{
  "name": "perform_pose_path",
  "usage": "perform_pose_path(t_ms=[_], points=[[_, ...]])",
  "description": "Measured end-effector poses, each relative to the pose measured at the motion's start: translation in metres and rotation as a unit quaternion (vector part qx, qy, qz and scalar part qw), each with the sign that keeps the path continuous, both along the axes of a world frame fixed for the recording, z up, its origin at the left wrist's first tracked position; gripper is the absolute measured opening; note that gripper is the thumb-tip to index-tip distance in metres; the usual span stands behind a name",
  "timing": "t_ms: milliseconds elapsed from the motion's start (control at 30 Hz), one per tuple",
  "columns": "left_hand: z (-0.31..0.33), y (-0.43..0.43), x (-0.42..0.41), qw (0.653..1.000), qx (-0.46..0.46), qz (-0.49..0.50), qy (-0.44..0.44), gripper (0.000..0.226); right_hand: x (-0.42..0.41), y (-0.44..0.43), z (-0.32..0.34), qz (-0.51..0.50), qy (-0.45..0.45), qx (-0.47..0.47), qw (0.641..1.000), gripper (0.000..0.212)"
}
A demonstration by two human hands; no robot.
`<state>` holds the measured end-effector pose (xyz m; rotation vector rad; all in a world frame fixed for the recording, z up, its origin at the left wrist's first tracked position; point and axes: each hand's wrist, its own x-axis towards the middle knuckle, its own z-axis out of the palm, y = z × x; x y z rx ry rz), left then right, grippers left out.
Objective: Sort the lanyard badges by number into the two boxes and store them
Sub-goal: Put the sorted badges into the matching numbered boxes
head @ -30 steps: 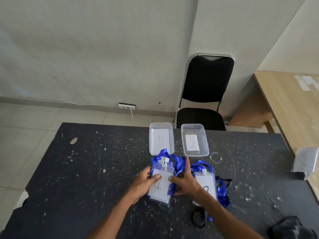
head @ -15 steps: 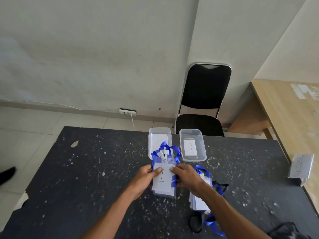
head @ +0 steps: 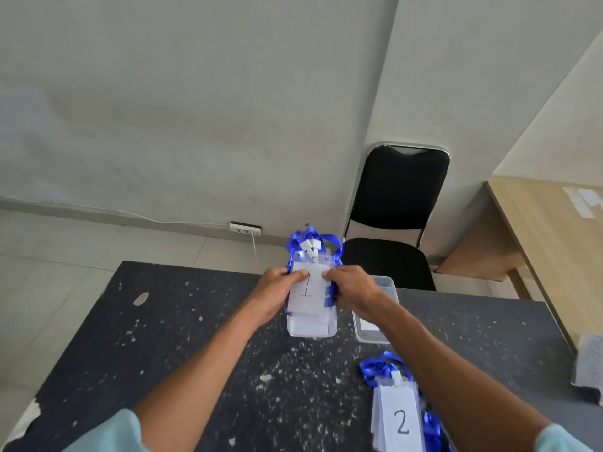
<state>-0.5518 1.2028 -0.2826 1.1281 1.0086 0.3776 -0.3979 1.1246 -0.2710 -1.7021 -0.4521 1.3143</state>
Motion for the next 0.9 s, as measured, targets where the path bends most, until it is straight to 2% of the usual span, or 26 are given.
perform_pose_path(t_ms=[167, 300, 400, 500, 633, 800, 900], points=[[-0.060, 0.002, 0.006, 0.997, -0.006, 0.011, 0.082, 0.020, -0.004, 0.008, -0.062, -0.018, -0.041, -0.082, 0.996, 0.013], [-0.086, 0.005, 0.014, 0.979, 0.078, -0.013, 0.190, 0.021, -0.003, 0.011, -0.096, -0.015, -0.092, -0.123, 0.988, 0.018], [-0.094, 0.006, 0.019, 0.957, 0.148, -0.044, 0.245, 0.024, 0.000, 0.016, -0.107, -0.002, -0.173, -0.133, 0.976, 0.013], [-0.100, 0.009, 0.022, 0.941, 0.201, -0.051, 0.267, 0.027, 0.002, 0.023, -0.113, 0.005, -0.223, -0.145, 0.964, 0.011], [-0.106, 0.007, 0.021, 0.923, 0.240, -0.064, 0.295, 0.036, 0.002, 0.027, -0.118, 0.024, -0.235, -0.180, 0.955, 0.015], [-0.116, 0.001, 0.012, 0.875, 0.349, -0.100, 0.321, 0.021, -0.005, 0.030, -0.122, 0.029, -0.268, -0.192, 0.944, 0.017], [-0.120, -0.003, 0.004, 0.898, 0.347, -0.033, 0.270, 0.032, -0.007, 0.034, -0.124, 0.016, -0.245, -0.171, 0.954, 0.016]])
